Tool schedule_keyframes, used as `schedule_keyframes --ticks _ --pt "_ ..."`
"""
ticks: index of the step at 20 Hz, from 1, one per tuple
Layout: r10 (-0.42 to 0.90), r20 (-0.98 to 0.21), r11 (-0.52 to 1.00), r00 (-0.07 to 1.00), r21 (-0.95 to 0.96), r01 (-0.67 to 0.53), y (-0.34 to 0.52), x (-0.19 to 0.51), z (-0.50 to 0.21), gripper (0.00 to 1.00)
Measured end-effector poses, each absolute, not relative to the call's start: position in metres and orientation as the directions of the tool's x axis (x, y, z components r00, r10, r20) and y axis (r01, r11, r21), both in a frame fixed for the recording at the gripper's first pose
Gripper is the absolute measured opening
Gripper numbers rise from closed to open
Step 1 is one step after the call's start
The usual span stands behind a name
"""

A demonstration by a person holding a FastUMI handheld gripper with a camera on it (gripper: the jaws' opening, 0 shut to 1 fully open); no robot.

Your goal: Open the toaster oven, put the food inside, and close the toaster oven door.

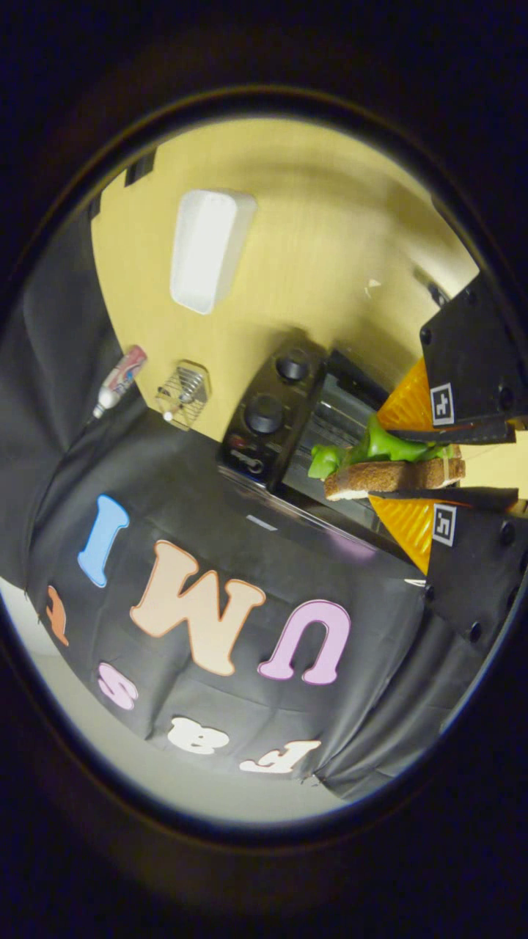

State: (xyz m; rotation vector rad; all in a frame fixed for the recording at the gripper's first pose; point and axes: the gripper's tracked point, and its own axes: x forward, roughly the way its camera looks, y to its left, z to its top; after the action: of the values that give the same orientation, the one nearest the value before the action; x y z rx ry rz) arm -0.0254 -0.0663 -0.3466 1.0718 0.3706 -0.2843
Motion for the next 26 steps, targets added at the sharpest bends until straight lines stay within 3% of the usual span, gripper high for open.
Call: schedule_keyframes --ticks 11,19,26 --pt "0.053 -0.428 0.345 0.902 0.856 0.386 -0.015 0.054 -0.387 0.24" --pt "0.002 -0.461 0.392 0.888 0.817 0.423 -0.028 0.076 -0.410 0.25" --pt "-0.167 -0.489 0.603 0.856 0.636 0.481 -0.060 0.054 -0.405 0.64"
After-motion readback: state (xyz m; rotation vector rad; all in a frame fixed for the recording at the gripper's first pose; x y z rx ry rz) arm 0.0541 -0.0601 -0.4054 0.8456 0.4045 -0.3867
